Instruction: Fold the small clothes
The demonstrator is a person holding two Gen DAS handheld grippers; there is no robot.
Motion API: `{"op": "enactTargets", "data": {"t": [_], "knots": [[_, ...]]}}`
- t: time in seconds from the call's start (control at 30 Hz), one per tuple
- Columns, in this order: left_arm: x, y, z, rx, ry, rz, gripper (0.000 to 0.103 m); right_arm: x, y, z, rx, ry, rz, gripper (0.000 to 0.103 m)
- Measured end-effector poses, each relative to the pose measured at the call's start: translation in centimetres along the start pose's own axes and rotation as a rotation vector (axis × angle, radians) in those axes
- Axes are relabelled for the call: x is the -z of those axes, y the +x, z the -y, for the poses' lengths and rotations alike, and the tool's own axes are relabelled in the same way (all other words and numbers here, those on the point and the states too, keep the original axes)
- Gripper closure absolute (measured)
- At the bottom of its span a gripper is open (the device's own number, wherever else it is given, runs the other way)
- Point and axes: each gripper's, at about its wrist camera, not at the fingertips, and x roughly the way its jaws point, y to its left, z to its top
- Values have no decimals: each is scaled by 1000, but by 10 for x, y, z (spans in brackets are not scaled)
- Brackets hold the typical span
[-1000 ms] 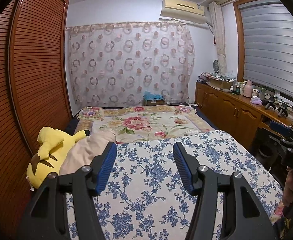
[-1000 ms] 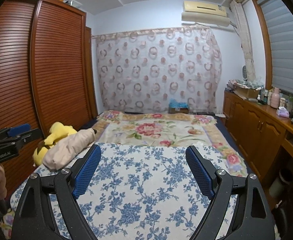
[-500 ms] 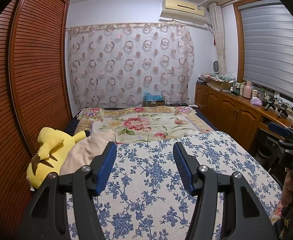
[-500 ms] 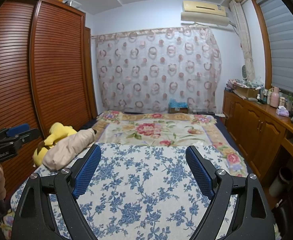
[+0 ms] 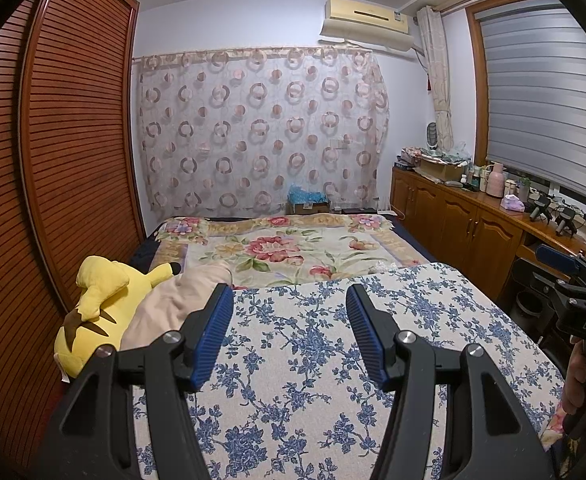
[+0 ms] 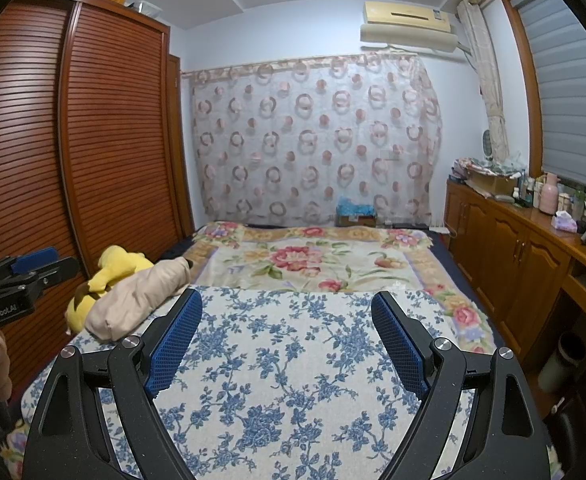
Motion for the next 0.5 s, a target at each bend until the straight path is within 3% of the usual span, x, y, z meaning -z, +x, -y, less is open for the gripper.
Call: {"op": "enactTargets", "data": {"t": [0.5], "knots": [[-1,-2,1,0,1,0,45,0,0,2,-2,1,0,15]]}}
